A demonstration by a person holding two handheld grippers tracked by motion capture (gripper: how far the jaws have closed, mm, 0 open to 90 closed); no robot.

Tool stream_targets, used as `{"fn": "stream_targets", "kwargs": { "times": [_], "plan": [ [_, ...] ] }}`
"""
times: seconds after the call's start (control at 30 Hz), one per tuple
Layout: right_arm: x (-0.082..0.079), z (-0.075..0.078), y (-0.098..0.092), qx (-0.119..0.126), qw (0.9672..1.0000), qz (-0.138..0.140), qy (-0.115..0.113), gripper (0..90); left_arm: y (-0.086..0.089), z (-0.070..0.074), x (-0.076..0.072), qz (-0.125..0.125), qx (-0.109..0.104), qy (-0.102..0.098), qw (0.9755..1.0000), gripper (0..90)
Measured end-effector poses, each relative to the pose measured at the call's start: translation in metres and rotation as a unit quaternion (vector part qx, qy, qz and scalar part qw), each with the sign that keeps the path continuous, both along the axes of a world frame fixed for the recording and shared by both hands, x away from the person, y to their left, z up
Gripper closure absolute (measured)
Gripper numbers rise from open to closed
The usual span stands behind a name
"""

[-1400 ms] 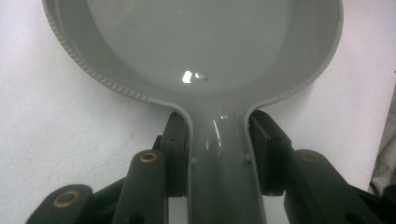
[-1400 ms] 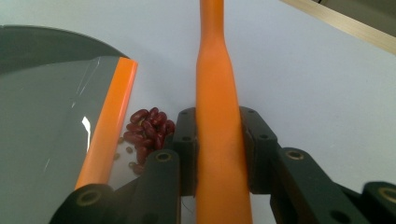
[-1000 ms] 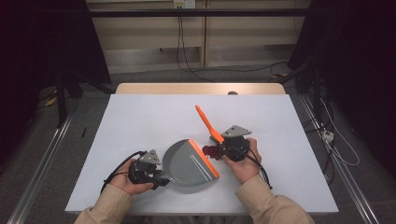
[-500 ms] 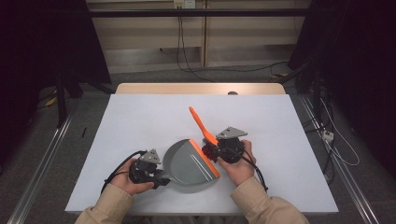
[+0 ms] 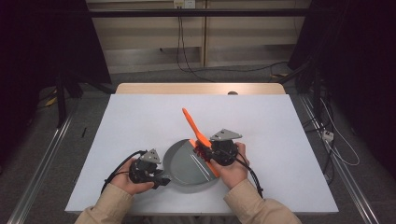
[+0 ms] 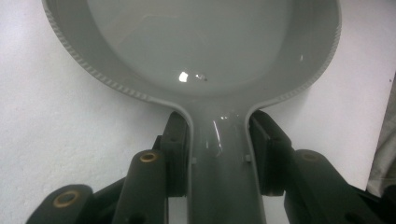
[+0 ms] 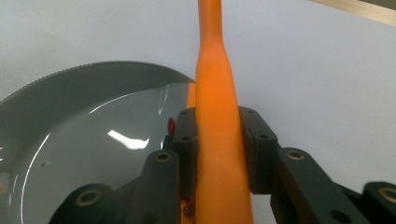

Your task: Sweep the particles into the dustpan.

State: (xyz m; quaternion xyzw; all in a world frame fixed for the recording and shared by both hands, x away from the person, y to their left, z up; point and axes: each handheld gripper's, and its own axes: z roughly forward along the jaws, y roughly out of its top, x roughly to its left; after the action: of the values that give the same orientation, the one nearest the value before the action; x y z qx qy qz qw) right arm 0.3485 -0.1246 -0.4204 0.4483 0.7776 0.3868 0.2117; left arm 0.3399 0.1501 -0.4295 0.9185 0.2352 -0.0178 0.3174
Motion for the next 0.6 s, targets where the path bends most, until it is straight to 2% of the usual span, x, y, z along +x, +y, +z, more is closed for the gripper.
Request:
{"fn": "stream_targets", "kwargs": {
  "times": [0.13,0.27,0.37,0.43,0.53,0.6],
  "plan": [
    [-0.001,0.000,0.005,0.009,1.0000,0.000,0.002,71.3,0.000,0.000,0.000,0.001,-0.001,0.001,1.0000,62.6],
    [-0.002,0.000,0.009,0.010,0.9999,-0.005,-0.004,71.3,0.001,0.000,0.000,0.002,-0.001,0.001,1.0000,62.6],
    [-0.003,0.001,0.013,0.014,0.9999,0.001,-0.009,71.4,0.001,0.000,0.000,0.002,-0.001,0.001,1.0000,62.6],
    [-0.004,0.005,0.017,0.025,0.9996,0.012,-0.006,71.4,0.001,0.000,0.000,0.003,-0.001,0.001,1.0000,62.7],
    [-0.007,0.008,0.027,0.017,0.9993,0.033,-0.005,71.4,0.002,0.000,0.000,0.003,0.001,0.000,1.0000,62.7],
    [-0.007,0.010,0.031,0.025,0.9988,0.043,-0.007,71.4,0.002,0.000,0.000,0.002,0.000,-0.001,1.0000,62.7]
  ]
}}
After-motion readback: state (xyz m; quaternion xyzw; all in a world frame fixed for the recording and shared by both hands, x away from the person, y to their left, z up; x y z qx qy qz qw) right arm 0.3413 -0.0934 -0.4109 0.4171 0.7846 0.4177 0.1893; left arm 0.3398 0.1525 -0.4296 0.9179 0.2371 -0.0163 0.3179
